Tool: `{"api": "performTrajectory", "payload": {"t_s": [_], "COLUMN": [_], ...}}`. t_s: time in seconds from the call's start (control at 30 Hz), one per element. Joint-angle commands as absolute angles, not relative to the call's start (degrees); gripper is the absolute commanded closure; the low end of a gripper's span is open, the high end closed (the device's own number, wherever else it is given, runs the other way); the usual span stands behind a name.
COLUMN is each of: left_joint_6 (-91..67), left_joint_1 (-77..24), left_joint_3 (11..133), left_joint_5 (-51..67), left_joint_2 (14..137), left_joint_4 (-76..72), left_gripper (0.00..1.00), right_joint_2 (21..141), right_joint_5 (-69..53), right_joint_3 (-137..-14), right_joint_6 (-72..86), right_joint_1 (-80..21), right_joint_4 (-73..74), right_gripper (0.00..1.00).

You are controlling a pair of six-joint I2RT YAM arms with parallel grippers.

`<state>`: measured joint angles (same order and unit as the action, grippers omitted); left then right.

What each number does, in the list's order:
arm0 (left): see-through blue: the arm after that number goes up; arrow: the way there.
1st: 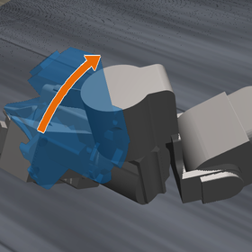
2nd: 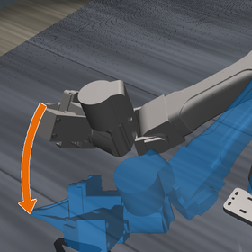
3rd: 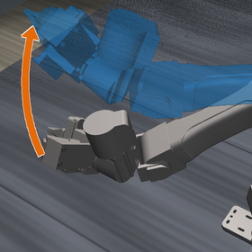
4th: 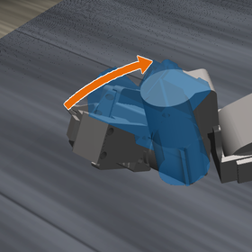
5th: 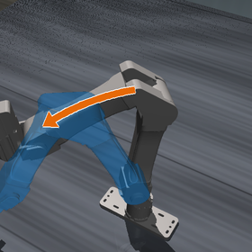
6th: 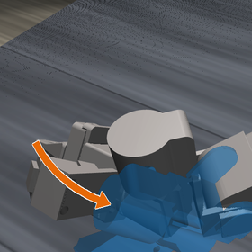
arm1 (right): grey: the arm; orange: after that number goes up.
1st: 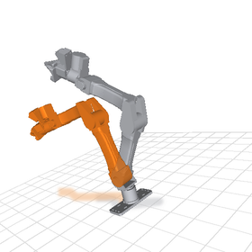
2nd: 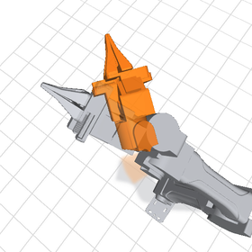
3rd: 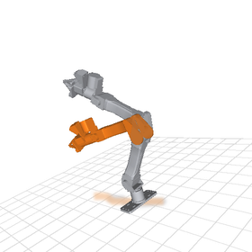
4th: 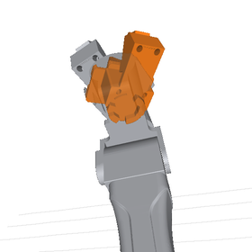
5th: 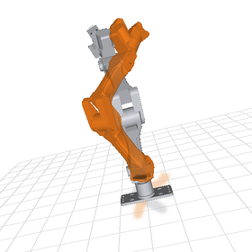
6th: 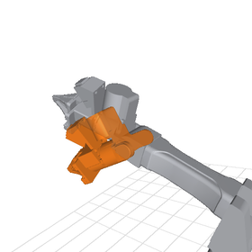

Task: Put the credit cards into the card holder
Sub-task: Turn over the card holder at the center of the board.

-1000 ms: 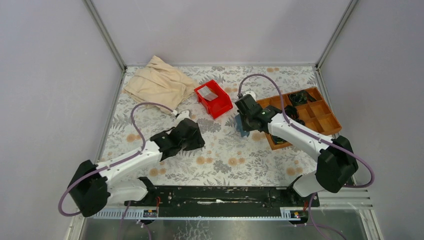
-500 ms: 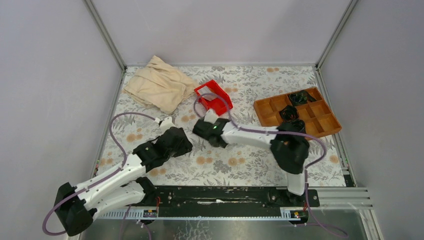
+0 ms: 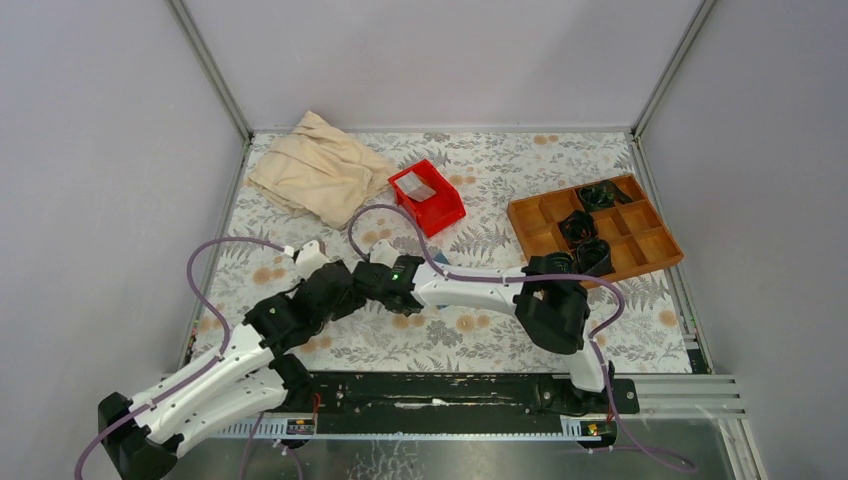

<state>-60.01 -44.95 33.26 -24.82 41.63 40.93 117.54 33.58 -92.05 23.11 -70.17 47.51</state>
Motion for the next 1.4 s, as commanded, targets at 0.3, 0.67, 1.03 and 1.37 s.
{"api": "performTrajectory", "payload": {"t_s": [0.3, 0.67, 1.03, 1.37], "left_joint_6": [-54.0, -47.2, -44.6, -43.9], "left_joint_1": [-45.0, -46.6, -48.7, -49.1], "left_joint_3": [34.1, 42.5, 46.7, 45.8], "left_joint_5": [-17.2, -10.1, -10.1, -10.1], "left_joint_2": [53.2, 72.1, 83.2, 86.7], "left_joint_4": [21.0, 8.3, 6.9, 6.2], "left_gripper": [0.46, 0.46, 0.46, 0.47], "right_joint_2": [95.7, 93.6, 100.0, 102.7], "right_joint_5": [26.2, 18.1, 12.8, 11.1], "right_joint_3": [-77.6, -73.8, -75.7, -77.2], "right_joint_6": [28.3, 26.1, 27.8, 28.3], "right_joint_1": [-60.1, -48.5, -44.3, -43.8], "right_joint_4": [38.3, 34.4, 32.1, 31.2], "right_gripper": [0.51, 0.51, 0.54, 0.55]}}
